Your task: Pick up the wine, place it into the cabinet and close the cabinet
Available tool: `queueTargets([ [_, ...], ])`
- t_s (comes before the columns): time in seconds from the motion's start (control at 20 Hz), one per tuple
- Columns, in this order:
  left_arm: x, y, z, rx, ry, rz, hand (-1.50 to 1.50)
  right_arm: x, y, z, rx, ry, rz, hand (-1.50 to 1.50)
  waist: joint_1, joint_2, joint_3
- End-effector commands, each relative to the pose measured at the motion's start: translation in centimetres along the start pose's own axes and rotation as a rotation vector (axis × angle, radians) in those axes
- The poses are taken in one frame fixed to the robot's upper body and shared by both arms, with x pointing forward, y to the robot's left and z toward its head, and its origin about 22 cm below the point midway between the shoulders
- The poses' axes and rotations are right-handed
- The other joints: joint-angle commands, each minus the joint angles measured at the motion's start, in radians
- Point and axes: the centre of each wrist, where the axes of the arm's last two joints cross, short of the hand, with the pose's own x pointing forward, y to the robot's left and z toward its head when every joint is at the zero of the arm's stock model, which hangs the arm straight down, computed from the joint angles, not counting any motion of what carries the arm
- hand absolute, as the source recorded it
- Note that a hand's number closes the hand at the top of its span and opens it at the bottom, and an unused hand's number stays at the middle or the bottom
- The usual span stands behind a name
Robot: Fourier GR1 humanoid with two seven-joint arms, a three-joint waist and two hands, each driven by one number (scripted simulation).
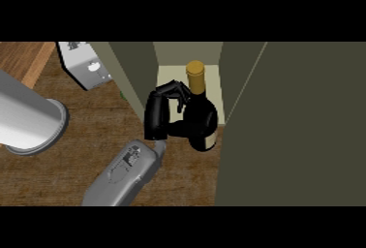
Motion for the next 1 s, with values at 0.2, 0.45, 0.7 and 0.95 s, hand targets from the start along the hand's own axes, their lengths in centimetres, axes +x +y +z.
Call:
queueTargets([
  [0.2, -0.9, 2.1, -2.5, 0.046, 0.002, 0.015, 1.5, 1.7, -0.3, 3.5, 0.017, -0.021, -0.025, -1.5, -0.003, -0.001, 0.001],
  [0.45, -1.4, 1.9, -4.6, 0.035, 0.021, 0.008, 1.5, 2.3, -0.1, 1.9, 0.035, -0.05, -0.038, -1.5, -0.008, 0.002, 0.0],
  [0.7, -1.8, 1.9, -3.7, 0.034, 0.058, 0.015, 1.5, 0.6, -0.3, 2.8, 0.01, -0.018, -0.063, -1.5, -0.006, 0.0, 0.001],
  [0.95, -2.6, 2.2, -6.2, 0.051, 0.081, -0.005, 1.5, 0.8, 0.2, 2.5, 0.023, -0.043, -0.056, -1.5, -0.017, 0.004, 0.0],
])
